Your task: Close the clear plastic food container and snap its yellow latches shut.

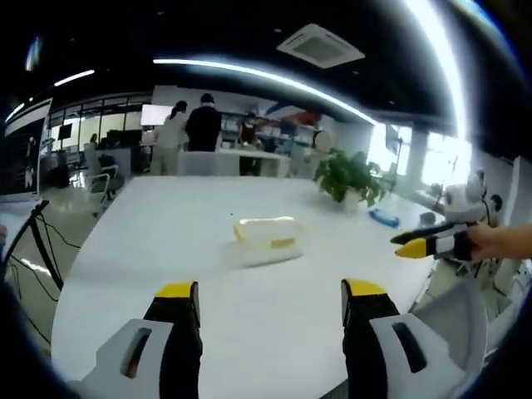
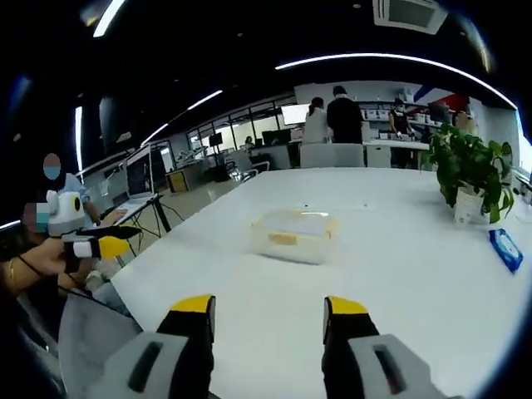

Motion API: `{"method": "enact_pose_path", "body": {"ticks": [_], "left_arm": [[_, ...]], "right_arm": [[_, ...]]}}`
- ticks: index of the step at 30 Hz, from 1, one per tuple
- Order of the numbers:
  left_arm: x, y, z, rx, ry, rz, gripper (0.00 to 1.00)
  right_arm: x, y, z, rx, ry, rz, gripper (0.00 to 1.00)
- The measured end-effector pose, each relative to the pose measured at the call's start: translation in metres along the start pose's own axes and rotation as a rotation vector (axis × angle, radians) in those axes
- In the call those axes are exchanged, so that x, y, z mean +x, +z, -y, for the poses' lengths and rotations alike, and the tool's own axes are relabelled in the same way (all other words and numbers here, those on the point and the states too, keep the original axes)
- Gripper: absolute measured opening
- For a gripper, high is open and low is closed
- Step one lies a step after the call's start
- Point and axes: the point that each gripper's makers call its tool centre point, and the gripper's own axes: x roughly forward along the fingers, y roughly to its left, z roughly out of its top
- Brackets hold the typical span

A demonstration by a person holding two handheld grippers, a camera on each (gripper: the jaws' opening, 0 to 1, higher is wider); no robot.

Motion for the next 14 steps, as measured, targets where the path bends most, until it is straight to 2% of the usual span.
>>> {"method": "enact_pose_path", "body": {"ticks": [8,14], "left_arm": [[-0.006,-0.006,0.005,-0.001,-0.013,-0.009,0.71],[-0.007,-0.010,0.008,0.003,-0.024,-0.012,0.72]], "right_arm": [[-0.008,-0.004,0.000,0.001,-0.034,0.017,0.58],[-0.014,-0.009,0.000,0.011,-0.042,0.011,0.58]]}}
